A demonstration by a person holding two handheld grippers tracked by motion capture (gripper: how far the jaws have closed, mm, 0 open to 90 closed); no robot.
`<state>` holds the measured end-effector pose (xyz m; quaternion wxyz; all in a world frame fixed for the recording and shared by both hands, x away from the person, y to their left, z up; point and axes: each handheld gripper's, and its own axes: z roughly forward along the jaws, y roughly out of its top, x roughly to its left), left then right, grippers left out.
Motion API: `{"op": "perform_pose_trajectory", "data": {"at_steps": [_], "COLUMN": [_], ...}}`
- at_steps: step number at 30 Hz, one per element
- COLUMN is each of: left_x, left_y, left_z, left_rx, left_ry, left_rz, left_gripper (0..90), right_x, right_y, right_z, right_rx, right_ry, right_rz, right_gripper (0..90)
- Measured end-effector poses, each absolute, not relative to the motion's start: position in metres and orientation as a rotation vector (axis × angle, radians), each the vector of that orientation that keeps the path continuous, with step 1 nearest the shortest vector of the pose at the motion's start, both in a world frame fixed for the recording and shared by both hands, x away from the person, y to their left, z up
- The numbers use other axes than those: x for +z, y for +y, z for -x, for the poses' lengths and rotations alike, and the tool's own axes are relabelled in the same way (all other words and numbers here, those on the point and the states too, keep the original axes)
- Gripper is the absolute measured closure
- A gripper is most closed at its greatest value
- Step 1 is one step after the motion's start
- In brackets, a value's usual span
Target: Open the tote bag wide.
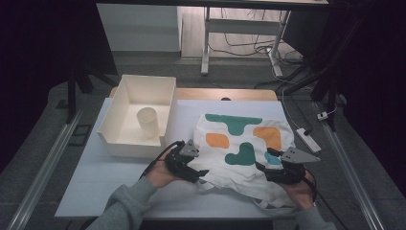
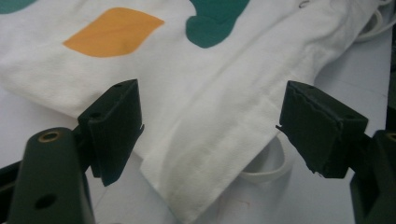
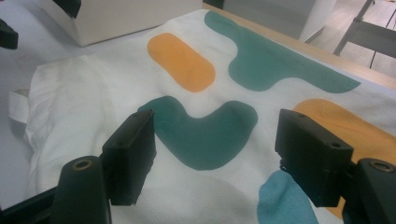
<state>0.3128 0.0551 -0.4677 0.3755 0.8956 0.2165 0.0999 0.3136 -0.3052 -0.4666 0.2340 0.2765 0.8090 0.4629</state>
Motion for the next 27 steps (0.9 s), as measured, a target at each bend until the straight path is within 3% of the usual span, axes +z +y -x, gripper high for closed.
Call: {"op": "perform_pose_trajectory", "data": {"at_steps": [27], "left_x": [-0.5], "left_y": [0.03], "left_z": [-0.303], "left_rx": [0.326], "left_ry": [0.427], "left_rz": [-2.485], "left_gripper": [24.8], "right_x": [-0.471], "right_y": [-0.302], "right_z": [-0.314], "right_rx": [1.261], "right_ry": [2.248], "right_rz": [-0.752], "right_gripper": [28.7]}}
